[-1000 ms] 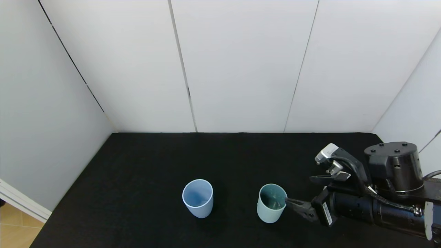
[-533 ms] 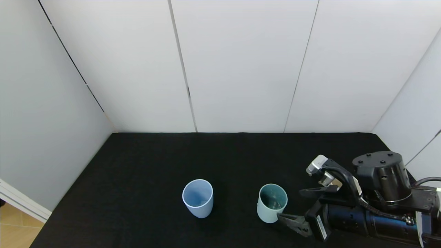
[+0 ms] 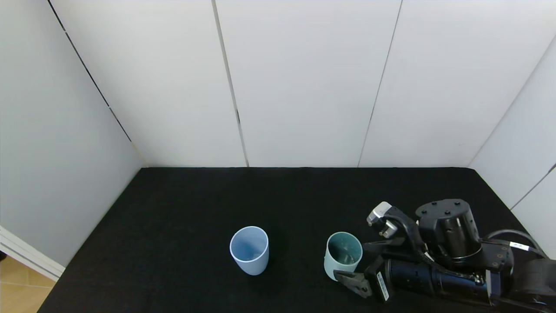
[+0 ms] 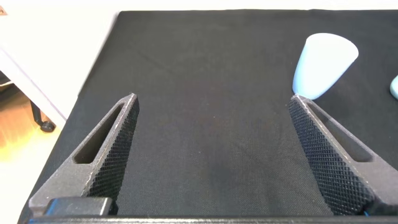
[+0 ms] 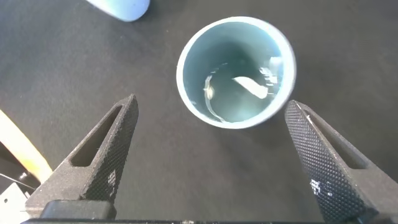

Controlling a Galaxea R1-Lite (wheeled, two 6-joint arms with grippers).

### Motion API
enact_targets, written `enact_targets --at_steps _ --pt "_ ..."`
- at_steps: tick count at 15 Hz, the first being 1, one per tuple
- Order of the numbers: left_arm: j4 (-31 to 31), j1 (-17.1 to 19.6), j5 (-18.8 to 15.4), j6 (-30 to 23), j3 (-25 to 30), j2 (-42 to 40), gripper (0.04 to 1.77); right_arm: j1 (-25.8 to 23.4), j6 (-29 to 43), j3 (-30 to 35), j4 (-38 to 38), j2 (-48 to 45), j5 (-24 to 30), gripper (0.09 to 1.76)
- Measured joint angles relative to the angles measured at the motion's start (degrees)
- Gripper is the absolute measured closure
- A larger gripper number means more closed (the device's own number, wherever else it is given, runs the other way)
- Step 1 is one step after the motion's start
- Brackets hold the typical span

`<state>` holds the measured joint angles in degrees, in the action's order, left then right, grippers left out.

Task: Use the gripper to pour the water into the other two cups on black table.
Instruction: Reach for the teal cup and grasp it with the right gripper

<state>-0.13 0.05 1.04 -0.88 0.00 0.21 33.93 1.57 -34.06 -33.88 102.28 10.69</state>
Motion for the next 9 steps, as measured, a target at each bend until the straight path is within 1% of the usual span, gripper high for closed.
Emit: enact_targets --at_steps 5,9 --pt "0.00 0.00 -0.02 0.02 0.00 0.00 0.09 1.05 0.05 0.13 -5.62 5.72 -0.26 0.14" --pt "0.02 -0.02 0.00 0.02 0.00 0.00 0.09 1.02 -0.04 -0.06 -6.12 8.19 -0.44 0.14"
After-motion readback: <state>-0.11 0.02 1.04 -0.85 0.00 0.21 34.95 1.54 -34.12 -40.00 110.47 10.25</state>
